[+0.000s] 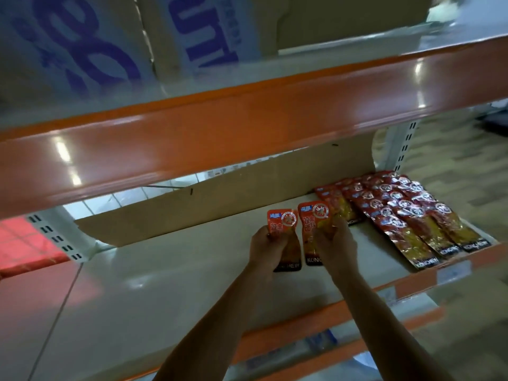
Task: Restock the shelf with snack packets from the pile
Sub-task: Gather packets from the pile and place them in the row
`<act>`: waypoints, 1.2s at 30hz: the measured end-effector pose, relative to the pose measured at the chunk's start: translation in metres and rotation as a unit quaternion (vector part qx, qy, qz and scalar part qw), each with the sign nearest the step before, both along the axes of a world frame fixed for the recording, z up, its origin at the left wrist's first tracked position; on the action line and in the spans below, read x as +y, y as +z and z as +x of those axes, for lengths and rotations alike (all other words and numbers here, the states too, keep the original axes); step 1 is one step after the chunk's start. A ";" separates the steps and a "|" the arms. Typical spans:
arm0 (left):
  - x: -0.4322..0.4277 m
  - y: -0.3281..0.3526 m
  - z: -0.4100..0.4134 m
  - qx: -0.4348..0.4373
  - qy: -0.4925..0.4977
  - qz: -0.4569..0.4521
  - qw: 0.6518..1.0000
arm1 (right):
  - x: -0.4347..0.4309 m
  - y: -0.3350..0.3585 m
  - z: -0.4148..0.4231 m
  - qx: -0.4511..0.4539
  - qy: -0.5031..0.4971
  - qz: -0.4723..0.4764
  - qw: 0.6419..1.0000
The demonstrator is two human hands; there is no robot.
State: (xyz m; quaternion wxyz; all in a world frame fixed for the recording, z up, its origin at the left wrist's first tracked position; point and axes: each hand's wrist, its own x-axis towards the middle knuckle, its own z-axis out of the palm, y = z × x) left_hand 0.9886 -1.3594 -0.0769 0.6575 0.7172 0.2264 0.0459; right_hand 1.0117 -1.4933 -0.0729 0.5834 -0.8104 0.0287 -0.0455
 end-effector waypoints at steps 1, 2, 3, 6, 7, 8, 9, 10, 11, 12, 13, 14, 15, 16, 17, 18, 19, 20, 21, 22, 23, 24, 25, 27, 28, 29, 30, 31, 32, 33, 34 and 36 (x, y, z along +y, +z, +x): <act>-0.005 -0.001 0.007 0.000 0.000 0.009 1.000 | -0.004 0.000 0.006 -0.004 0.003 0.000 1.000; -0.010 -0.002 0.013 0.001 0.004 0.015 1.000 | -0.008 0.000 0.012 -0.007 0.007 0.003 1.000; -0.016 -0.004 0.019 0.004 0.007 0.021 1.000 | -0.013 0.000 0.018 -0.011 0.010 0.009 1.000; -0.032 -0.009 0.036 0.009 0.021 0.040 0.999 | -0.028 -0.001 0.036 -0.024 0.002 0.027 0.999; -0.038 -0.010 0.043 0.009 0.031 0.042 0.999 | -0.035 -0.001 0.044 -0.029 0.003 0.033 0.999; -0.045 -0.011 0.050 0.010 0.043 0.040 0.998 | -0.043 -0.001 0.052 -0.032 0.009 0.037 0.999; -0.053 -0.011 0.057 0.011 0.058 0.033 0.998 | -0.051 0.001 0.060 -0.035 0.019 0.038 0.998; -0.062 -0.011 0.063 0.012 0.071 0.028 0.997 | -0.060 0.002 0.069 -0.038 0.030 0.035 0.998; -0.070 -0.012 0.069 0.014 0.083 0.028 0.996 | -0.069 0.004 0.077 -0.041 0.039 0.030 0.998; -0.079 -0.013 0.075 0.012 0.094 0.032 0.995 | -0.078 0.005 0.084 -0.045 0.045 0.025 0.998; -0.088 -0.015 0.080 0.005 0.106 0.035 0.994 | -0.087 0.007 0.092 -0.050 0.047 0.022 0.997; -0.097 -0.016 0.085 -0.005 0.121 0.036 0.992 | -0.095 0.009 0.099 -0.054 0.048 0.021 0.997; -0.105 -0.017 0.089 -0.015 0.137 0.037 0.990 | -0.104 0.009 0.107 -0.057 0.047 0.018 0.997; -0.111 -0.018 0.093 -0.023 0.152 0.037 0.987 | -0.112 0.010 0.113 -0.058 0.048 0.011 0.997; -0.117 -0.019 0.096 -0.030 0.164 0.035 0.985 | -0.119 0.010 0.119 -0.056 0.053 0.002 0.997; -0.122 -0.020 0.098 -0.033 0.173 0.033 0.984 | -0.125 0.010 0.124 -0.054 0.060 -0.005 0.997; -0.127 -0.020 0.101 -0.033 0.178 0.031 0.983 | -0.131 0.010 0.128 -0.050 0.066 -0.003 0.997; -0.130 -0.020 0.104 -0.029 0.180 0.028 0.983 | -0.135 0.011 0.131 -0.045 0.072 0.001 0.996; -0.133 -0.020 0.108 -0.024 0.180 0.023 0.983 | -0.140 0.010 0.133 -0.041 0.075 0.003 0.996; -0.136 -0.021 0.111 -0.021 0.177 0.024 0.984 | -0.144 0.010 0.135 -0.039 0.077 0.002 0.996; -0.139 -0.022 0.114 -0.019 0.172 0.034 0.984 | -0.147 0.010 0.136 -0.039 0.077 -0.001 0.996; -0.141 -0.023 0.117 -0.016 0.168 0.056 0.984 | -0.150 0.009 0.138 -0.039 0.077 -0.003 0.996; -0.144 -0.023 0.120 -0.011 0.168 0.083 0.982 | -0.152 0.008 0.140 -0.039 0.077 -0.003 0.996; -0.148 -0.023 0.123 0.005 0.185 0.131 0.974 | -0.155 0.007 0.142 -0.037 0.081 -0.004 0.996; -0.149 -0.024 0.125 0.017 0.193 0.145 0.970 | -0.155 0.007 0.143 -0.034 0.086 -0.006 0.996; -0.149 -0.025 0.126 0.028 0.197 0.150 0.969 | -0.156 0.007 0.143 -0.031 0.090 -0.010 0.995; -0.148 -0.026 0.128 0.038 0.197 0.151 0.968 | -0.156 0.006 0.143 -0.031 0.093 -0.014 0.995; -0.148 -0.027 0.129 0.046 0.195 0.154 0.968 | -0.157 0.005 0.144 -0.031 0.095 -0.018 0.995; -0.147 -0.028 0.130 0.051 0.190 0.163 0.967 | -0.157 0.004 0.144 -0.033 0.095 -0.020 0.995; -0.146 -0.029 0.131 0.054 0.186 0.173 0.966 | -0.158 0.004 0.145 -0.033 0.094 -0.023 0.995; -0.145 -0.029 0.132 0.056 0.180 0.185 0.964 | -0.158 0.004 0.145 -0.031 0.094 -0.025 0.995; -0.144 -0.028 0.133 0.061 0.168 0.213 0.961 | -0.158 0.004 0.146 -0.025 0.098 -0.026 0.995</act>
